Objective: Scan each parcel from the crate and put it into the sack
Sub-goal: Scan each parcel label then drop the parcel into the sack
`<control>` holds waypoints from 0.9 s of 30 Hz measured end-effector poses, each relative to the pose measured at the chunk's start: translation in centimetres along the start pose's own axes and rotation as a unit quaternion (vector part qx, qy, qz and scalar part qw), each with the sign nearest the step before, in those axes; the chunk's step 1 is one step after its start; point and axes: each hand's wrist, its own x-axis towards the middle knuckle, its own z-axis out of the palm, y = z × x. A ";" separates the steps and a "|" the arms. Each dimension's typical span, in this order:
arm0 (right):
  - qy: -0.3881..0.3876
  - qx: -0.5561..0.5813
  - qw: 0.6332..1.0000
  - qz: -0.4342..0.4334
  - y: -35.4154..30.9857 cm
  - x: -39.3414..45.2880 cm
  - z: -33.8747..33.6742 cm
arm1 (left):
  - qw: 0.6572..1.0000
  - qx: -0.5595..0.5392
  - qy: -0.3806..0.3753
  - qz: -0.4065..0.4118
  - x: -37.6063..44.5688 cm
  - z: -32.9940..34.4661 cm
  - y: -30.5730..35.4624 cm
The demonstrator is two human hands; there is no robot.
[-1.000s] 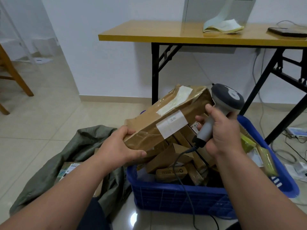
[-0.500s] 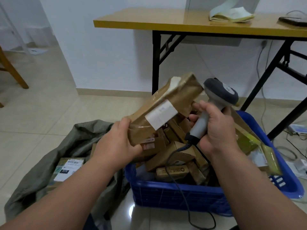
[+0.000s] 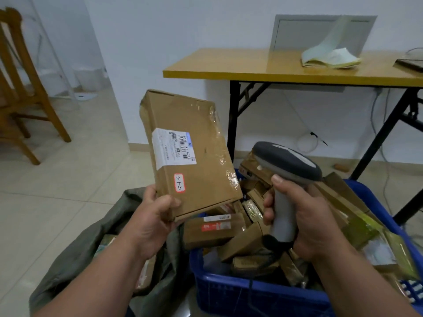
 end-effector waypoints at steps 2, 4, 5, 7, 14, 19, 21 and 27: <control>-0.029 -0.012 0.999 0.007 -0.1 -0.4 0.5 | 1.000 0.000 -0.020 -0.015 -0.3 0.1 0.0; -0.036 -0.040 0.999 0.006 0.0 -0.7 0.9 | 0.999 0.002 -0.044 -0.030 -0.6 0.2 -0.1; -0.034 -0.054 0.998 0.004 0.1 -0.8 1.1 | 0.998 0.006 -0.053 -0.035 -0.7 0.2 -0.1; -0.018 -0.090 0.996 0.005 0.2 -0.8 1.2 | 0.997 0.017 -0.066 -0.038 -0.8 0.3 0.0; -0.025 -0.291 0.955 -0.050 -0.8 -0.7 0.6 | 0.990 0.118 -0.071 -0.012 -0.4 -0.1 0.7; -0.027 -0.388 0.915 -0.107 -1.1 -0.8 0.0 | 0.988 0.144 -0.048 -0.021 0.2 -0.4 0.4; -0.028 -0.421 0.899 -0.117 -1.2 -0.9 -0.2 | 0.987 0.153 -0.051 -0.019 0.3 -0.5 0.4; -0.029 -0.452 0.881 -0.134 -1.3 -1.1 -0.5 | 0.987 0.149 -0.058 -0.016 0.3 -0.8 0.7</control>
